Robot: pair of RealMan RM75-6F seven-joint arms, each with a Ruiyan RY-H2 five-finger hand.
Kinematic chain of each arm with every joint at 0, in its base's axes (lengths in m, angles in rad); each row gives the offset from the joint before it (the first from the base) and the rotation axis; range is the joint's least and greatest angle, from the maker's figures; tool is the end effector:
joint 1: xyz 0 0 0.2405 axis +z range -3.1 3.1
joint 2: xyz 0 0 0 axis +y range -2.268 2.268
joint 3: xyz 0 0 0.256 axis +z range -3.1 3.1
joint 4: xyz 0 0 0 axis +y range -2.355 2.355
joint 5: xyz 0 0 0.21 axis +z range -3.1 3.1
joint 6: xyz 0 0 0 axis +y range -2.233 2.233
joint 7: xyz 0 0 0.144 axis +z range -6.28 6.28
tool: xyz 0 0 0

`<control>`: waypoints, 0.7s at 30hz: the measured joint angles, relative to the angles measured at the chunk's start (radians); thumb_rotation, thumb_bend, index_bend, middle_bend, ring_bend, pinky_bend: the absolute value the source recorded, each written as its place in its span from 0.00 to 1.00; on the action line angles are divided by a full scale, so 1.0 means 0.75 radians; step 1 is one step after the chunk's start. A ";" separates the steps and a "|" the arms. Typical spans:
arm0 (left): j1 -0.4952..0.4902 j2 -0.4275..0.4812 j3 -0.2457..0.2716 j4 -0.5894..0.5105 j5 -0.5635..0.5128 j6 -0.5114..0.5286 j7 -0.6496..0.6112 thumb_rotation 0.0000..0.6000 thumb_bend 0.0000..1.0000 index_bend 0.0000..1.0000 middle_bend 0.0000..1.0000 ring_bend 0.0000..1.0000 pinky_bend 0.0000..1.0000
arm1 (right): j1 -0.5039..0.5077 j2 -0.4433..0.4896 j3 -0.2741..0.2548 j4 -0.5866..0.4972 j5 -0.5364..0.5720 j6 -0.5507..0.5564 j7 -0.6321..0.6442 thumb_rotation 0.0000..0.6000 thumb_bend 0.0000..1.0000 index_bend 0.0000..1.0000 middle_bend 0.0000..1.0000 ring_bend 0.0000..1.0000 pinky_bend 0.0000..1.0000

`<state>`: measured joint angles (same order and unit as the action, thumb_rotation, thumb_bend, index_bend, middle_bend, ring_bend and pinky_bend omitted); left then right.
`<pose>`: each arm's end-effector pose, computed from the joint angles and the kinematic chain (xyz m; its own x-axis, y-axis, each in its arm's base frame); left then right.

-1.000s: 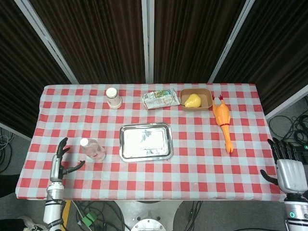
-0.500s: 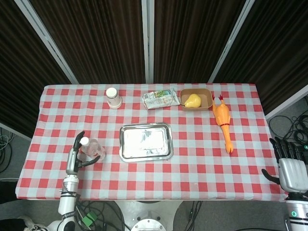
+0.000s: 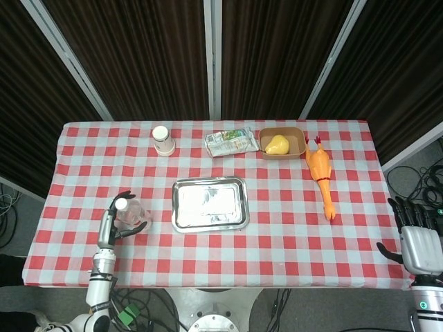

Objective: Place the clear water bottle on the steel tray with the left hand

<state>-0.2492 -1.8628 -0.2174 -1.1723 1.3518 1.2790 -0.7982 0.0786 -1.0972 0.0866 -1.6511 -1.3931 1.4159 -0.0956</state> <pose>-0.2578 0.2502 -0.0472 -0.6816 0.0129 0.7316 0.7298 0.0840 0.6785 -0.3205 -0.1854 0.1640 0.4486 -0.0471 0.8925 -0.8876 0.0928 0.4511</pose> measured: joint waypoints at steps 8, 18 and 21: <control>-0.014 0.025 -0.008 -0.043 0.002 0.002 0.042 1.00 0.18 0.57 0.61 0.47 0.48 | 0.002 0.007 0.001 -0.002 0.011 -0.010 0.011 1.00 0.11 0.02 0.04 0.00 0.00; -0.097 0.133 -0.112 -0.214 0.027 0.006 0.114 1.00 0.19 0.57 0.61 0.47 0.48 | 0.003 0.005 -0.007 -0.003 0.004 -0.011 0.004 1.00 0.10 0.02 0.04 0.00 0.00; -0.150 0.198 -0.191 -0.314 0.031 0.000 0.170 1.00 0.19 0.57 0.61 0.47 0.48 | 0.004 0.003 -0.007 -0.002 0.005 -0.011 0.002 1.00 0.11 0.02 0.04 0.00 0.00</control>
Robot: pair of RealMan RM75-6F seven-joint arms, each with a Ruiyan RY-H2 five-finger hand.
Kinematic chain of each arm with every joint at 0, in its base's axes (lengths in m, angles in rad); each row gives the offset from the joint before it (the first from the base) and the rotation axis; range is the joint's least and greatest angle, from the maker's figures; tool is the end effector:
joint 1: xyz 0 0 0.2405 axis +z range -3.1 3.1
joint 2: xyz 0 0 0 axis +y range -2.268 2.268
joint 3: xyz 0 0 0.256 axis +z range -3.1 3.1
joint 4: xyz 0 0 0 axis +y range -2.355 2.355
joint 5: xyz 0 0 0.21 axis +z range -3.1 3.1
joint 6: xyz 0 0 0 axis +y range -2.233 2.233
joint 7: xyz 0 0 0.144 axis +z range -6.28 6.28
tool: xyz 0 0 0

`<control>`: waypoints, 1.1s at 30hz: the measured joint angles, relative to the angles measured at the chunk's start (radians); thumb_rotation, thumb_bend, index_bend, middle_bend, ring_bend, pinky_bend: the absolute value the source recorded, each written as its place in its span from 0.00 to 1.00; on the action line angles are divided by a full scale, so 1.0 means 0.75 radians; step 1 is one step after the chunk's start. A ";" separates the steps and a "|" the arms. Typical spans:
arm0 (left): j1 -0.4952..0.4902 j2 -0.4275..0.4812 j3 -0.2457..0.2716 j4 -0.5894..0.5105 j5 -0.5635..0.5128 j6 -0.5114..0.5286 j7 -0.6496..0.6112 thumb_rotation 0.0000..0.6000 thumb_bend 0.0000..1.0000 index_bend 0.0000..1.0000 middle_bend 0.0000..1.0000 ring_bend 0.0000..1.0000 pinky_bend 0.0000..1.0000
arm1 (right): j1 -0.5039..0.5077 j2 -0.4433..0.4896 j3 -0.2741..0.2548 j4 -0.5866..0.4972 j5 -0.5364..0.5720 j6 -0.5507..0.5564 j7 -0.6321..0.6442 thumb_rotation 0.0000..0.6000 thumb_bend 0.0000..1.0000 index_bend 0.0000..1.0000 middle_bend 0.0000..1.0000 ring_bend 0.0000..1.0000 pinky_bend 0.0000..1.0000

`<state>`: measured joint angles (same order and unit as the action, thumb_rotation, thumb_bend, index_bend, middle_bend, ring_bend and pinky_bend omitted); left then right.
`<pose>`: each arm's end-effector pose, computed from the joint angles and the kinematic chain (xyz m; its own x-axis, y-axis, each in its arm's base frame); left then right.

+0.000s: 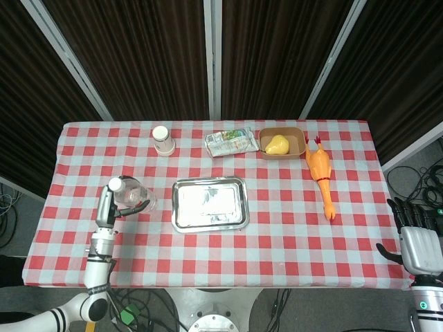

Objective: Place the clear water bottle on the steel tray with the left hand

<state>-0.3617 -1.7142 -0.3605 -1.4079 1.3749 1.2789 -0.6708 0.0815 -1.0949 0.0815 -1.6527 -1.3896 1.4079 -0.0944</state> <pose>-0.1999 0.3029 0.0158 -0.6675 0.0335 0.7439 0.7355 -0.1269 0.6656 -0.3212 -0.1852 0.1629 0.4472 -0.0589 0.8925 -0.8877 0.0929 0.4509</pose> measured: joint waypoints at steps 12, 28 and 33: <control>-0.011 0.101 0.087 0.041 -0.025 -0.060 -0.063 1.00 0.20 0.56 0.61 0.47 0.48 | 0.008 -0.002 -0.002 0.001 0.003 -0.012 -0.003 1.00 0.11 0.02 0.04 0.00 0.00; -0.088 0.136 0.080 0.041 0.028 -0.066 -0.064 1.00 0.19 0.55 0.61 0.47 0.48 | 0.018 0.000 -0.003 0.000 0.022 -0.039 -0.006 1.00 0.11 0.02 0.04 0.00 0.00; -0.134 0.117 0.089 0.048 0.033 -0.094 -0.080 1.00 0.19 0.55 0.61 0.47 0.48 | 0.014 0.001 -0.001 0.002 0.022 -0.029 -0.001 1.00 0.11 0.02 0.04 0.00 0.00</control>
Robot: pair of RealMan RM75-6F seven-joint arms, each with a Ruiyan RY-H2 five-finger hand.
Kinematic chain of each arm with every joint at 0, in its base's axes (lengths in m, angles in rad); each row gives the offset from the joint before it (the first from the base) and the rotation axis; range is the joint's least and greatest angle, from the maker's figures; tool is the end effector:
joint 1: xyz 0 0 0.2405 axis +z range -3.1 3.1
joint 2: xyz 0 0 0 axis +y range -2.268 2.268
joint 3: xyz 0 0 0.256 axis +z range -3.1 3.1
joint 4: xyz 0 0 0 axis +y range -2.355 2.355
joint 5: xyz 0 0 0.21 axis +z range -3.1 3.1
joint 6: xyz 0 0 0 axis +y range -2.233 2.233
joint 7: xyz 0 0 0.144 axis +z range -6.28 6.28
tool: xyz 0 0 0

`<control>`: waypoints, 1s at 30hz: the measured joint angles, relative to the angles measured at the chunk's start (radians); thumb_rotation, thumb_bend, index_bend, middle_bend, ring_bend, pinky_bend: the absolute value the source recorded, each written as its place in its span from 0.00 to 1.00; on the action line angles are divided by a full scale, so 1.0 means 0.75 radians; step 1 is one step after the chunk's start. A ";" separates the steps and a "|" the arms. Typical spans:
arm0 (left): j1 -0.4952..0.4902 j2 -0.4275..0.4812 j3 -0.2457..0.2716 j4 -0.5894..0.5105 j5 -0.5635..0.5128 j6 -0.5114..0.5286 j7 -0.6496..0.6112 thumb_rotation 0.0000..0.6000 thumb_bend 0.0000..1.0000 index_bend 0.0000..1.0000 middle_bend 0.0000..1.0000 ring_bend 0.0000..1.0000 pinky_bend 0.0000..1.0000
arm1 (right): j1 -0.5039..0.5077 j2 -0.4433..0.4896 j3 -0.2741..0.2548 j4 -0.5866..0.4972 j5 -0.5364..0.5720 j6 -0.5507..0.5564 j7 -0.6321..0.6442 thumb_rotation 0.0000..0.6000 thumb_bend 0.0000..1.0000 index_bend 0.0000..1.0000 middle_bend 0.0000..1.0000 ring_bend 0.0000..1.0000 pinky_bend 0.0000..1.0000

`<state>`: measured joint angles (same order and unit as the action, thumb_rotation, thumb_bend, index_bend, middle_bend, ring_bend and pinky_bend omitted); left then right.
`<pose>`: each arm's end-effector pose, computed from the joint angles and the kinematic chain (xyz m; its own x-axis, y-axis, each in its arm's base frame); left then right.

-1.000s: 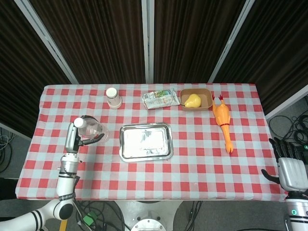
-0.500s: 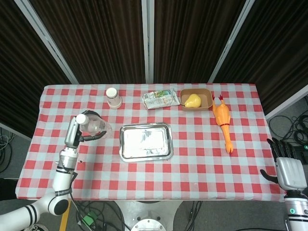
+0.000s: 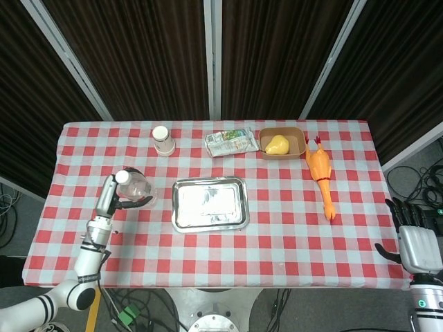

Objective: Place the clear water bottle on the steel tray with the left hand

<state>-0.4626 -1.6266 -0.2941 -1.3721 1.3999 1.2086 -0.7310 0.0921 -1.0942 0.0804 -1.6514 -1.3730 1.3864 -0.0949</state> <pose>-0.1955 0.3209 0.0203 -0.5778 0.1787 0.7964 0.7818 -0.1591 0.6029 -0.3229 -0.1880 0.1612 0.4450 -0.0776 0.8922 -0.8871 0.0980 0.4510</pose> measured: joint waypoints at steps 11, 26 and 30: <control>-0.137 -0.117 -0.026 -0.019 -0.004 -0.063 0.097 1.00 0.19 0.54 0.61 0.47 0.48 | 0.012 -0.005 0.013 0.006 0.045 -0.029 -0.012 1.00 0.11 0.02 0.04 0.00 0.00; -0.108 0.064 -0.018 -0.020 -0.029 -0.071 0.051 1.00 0.19 0.54 0.61 0.47 0.48 | 0.015 -0.009 0.006 0.005 0.038 -0.030 -0.028 1.00 0.11 0.02 0.04 0.00 0.00; -0.108 0.108 -0.015 -0.010 -0.069 -0.089 0.043 1.00 0.19 0.54 0.61 0.47 0.48 | 0.015 -0.008 0.005 0.004 0.041 -0.030 -0.031 1.00 0.11 0.02 0.04 0.00 0.00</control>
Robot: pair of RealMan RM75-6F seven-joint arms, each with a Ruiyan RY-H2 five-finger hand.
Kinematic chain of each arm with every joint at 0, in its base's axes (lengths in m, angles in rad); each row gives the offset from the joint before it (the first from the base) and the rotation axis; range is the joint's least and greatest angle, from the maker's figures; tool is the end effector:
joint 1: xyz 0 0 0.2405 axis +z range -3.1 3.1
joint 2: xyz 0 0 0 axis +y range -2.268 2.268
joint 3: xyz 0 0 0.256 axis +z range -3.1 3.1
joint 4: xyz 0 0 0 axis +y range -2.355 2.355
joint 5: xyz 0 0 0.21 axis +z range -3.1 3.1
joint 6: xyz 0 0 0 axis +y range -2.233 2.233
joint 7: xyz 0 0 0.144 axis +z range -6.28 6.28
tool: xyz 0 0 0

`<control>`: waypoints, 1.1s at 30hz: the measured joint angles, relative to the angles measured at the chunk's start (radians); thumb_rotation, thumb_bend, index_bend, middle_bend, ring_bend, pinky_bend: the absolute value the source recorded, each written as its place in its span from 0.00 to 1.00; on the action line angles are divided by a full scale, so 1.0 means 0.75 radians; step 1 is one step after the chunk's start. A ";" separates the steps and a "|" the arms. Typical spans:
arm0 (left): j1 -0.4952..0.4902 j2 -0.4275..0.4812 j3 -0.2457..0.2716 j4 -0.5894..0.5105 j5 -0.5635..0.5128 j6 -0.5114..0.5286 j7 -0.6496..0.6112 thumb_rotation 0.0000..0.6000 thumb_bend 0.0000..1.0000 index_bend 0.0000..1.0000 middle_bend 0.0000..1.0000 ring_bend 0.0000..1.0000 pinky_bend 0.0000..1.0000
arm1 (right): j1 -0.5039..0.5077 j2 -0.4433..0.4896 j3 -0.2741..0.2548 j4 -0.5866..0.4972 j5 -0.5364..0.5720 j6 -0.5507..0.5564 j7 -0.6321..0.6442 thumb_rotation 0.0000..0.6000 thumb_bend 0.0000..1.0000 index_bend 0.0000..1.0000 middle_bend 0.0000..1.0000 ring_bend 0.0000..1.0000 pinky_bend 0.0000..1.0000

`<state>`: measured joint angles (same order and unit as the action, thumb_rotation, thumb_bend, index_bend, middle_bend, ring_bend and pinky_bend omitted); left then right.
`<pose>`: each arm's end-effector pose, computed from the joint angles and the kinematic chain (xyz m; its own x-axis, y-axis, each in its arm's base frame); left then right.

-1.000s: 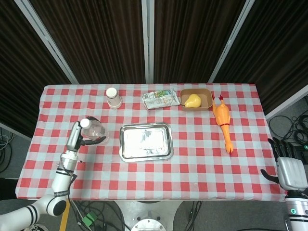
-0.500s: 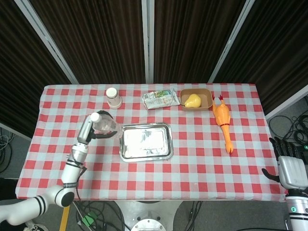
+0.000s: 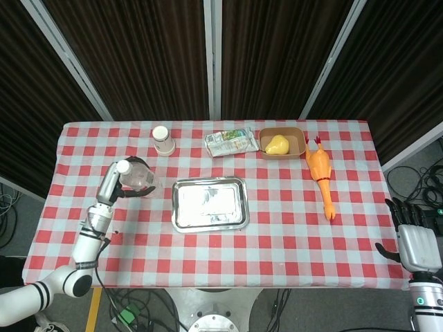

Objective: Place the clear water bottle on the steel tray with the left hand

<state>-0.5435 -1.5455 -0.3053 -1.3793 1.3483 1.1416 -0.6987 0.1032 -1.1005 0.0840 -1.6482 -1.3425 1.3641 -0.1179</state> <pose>-0.1885 0.3473 0.0400 -0.4983 0.2026 0.8430 0.8281 -0.1768 0.5320 -0.3258 -0.1916 0.1584 0.4547 -0.0963 0.8854 -0.8787 0.1139 0.4636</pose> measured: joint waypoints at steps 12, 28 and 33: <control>-0.055 -0.234 0.108 0.077 0.063 -0.031 0.049 1.00 0.19 0.54 0.61 0.47 0.48 | -0.009 0.011 -0.005 -0.006 -0.018 0.015 0.023 1.00 0.11 0.02 0.04 0.00 0.00; -0.160 -0.471 0.096 0.383 0.100 -0.031 0.042 1.00 0.19 0.54 0.61 0.47 0.48 | -0.005 0.029 0.005 -0.006 0.002 0.000 0.057 1.00 0.11 0.02 0.04 0.00 0.00; -0.189 -0.528 0.096 0.545 0.125 -0.009 0.012 1.00 0.19 0.54 0.61 0.47 0.48 | -0.001 0.030 0.008 -0.003 0.014 -0.013 0.060 1.00 0.11 0.02 0.04 0.00 0.00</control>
<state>-0.6853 -1.9418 -0.2332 -0.9703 1.4417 1.1348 -0.6897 0.1026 -1.0781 0.0897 -1.6507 -1.3320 1.3547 -0.0726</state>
